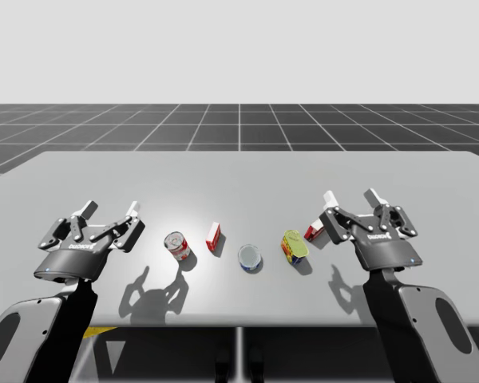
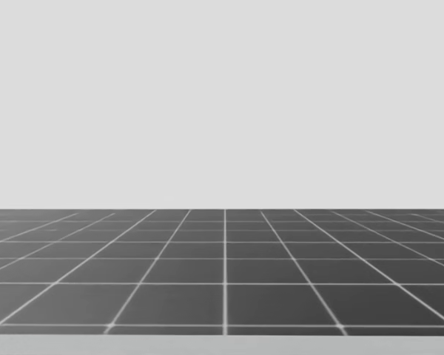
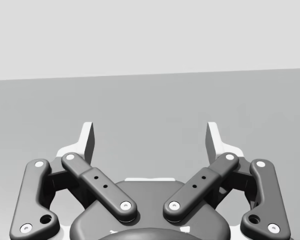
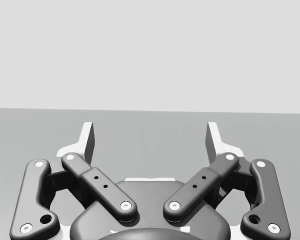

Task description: Grasp the gelatin box and hold it up.

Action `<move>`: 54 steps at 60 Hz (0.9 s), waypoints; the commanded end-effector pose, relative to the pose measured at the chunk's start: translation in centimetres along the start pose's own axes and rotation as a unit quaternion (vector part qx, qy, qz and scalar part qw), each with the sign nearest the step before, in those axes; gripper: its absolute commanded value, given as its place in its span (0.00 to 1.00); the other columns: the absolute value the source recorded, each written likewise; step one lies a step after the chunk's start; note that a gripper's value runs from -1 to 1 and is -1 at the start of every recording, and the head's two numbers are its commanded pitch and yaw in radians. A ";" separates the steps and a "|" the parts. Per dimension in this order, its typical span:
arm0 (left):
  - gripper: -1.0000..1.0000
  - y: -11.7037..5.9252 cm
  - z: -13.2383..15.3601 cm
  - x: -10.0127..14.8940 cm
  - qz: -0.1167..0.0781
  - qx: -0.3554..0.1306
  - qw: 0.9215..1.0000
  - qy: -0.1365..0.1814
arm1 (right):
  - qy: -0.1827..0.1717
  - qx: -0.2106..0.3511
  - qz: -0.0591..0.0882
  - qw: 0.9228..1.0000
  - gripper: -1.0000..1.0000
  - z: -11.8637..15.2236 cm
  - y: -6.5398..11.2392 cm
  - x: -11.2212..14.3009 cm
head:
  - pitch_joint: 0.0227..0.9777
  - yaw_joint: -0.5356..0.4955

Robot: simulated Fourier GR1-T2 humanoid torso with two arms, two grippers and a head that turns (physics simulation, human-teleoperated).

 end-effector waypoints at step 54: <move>0.00 0.2 -0.1 0.0 -0.003 -0.001 1.000 0.002 | 0.031 0.025 -0.020 0.999 0.00 -0.1 -0.1 0.1 | 0.81 0.65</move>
